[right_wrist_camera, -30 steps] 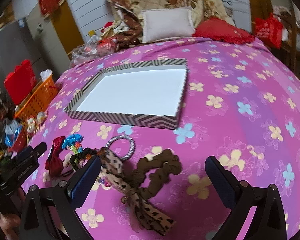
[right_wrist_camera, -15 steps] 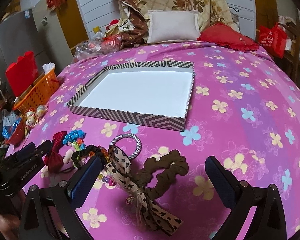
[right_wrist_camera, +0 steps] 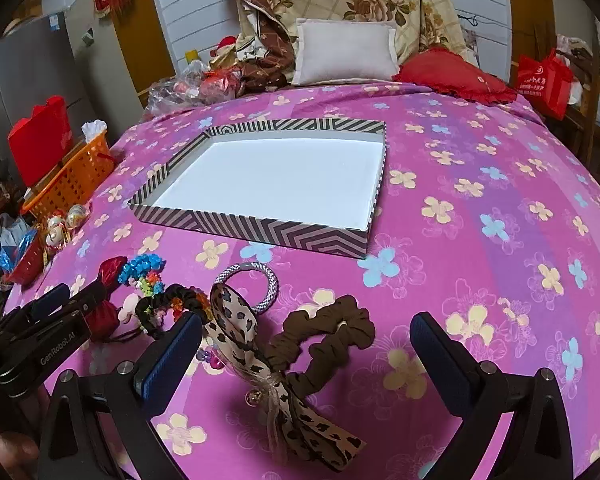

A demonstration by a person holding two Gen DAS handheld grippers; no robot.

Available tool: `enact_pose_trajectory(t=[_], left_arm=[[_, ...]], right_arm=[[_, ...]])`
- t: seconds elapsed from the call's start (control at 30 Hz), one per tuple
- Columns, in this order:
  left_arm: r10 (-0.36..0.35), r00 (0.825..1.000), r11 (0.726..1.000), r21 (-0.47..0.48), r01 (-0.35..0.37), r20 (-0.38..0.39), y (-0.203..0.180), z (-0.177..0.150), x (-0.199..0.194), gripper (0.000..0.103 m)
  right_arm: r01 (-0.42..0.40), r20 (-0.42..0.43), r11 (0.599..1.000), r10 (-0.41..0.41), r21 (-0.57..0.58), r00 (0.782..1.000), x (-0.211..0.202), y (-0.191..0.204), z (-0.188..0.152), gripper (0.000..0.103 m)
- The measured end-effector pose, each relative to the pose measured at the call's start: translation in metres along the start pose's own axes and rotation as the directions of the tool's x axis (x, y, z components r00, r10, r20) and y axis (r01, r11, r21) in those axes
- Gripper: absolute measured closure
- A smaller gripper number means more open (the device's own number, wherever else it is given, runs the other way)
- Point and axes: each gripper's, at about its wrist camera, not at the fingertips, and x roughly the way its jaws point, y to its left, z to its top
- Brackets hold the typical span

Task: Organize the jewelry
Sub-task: 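Move both grippers toward the pile of jewelry beside the white tray, then grasp the red satin bow with the left gripper while the right grasps the leopard bow and scrunchie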

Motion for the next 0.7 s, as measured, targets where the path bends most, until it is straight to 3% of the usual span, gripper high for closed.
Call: enact_pose_trajectory(t=[0.3,0.7], left_arm=[[-0.002,1.0,1.0,0.005,0.002,-0.013,-0.0028,-0.0033,0.0025,0.043],[-0.004,1.0,1.0,0.005,0.004,-0.014,-0.0048,-0.004,0.0021,0.043]], right_arm=[[0.042,0.025,0.998,-0.041,-0.044,0.999,0.0001,0.0044,-0.0027,0.0],[0.03,0.01,0.999,-0.03,-0.028,0.999,0.0007,0.0041,-0.0049,0.0]])
